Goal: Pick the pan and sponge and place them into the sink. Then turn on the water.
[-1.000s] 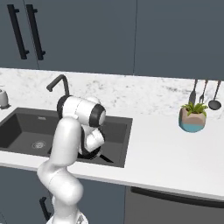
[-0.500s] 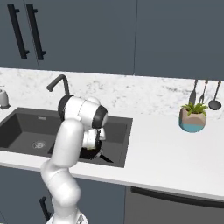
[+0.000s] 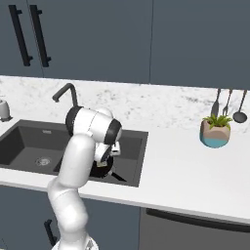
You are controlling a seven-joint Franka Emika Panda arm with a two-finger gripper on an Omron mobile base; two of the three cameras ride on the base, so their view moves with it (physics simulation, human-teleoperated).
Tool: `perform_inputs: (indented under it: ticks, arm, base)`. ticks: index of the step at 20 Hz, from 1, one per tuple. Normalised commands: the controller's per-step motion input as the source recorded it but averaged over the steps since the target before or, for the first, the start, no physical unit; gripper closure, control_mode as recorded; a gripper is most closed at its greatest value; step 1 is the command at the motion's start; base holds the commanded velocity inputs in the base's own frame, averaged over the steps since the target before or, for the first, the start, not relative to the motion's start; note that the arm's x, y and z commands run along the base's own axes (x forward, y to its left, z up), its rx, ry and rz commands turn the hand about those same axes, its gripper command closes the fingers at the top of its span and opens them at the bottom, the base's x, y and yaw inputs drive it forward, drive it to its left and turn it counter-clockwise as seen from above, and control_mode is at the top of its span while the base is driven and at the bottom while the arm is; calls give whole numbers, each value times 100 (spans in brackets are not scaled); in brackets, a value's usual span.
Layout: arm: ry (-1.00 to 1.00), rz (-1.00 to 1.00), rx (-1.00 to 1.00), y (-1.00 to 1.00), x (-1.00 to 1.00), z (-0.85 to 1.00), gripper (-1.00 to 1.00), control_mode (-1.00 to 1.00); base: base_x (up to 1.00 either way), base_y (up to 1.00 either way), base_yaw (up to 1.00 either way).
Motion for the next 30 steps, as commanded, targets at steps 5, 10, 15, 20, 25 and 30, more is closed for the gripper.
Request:
perform_inputs:
  ticks: [5,10,15,20,25,30]
  arm:
    - [-1,0,0,0,-5,2,-100,-100]
    - [-8,0,0,2,-13,29,-100,-100]
    - [-14,-1,0,14,-15,46,-100,-100]
    - [-12,0,0,5,-12,32,-100,-100]
    - [-15,0,5,0,-16,22,-100,-100]
    - [-22,0,11,0,-12,20,-100,-100]
  base:
    - [0,0,0]
    - [0,0,0]
    - [0,0,0]
    - [0,0,0]
    - [0,0,0]
    - [0,0,0]
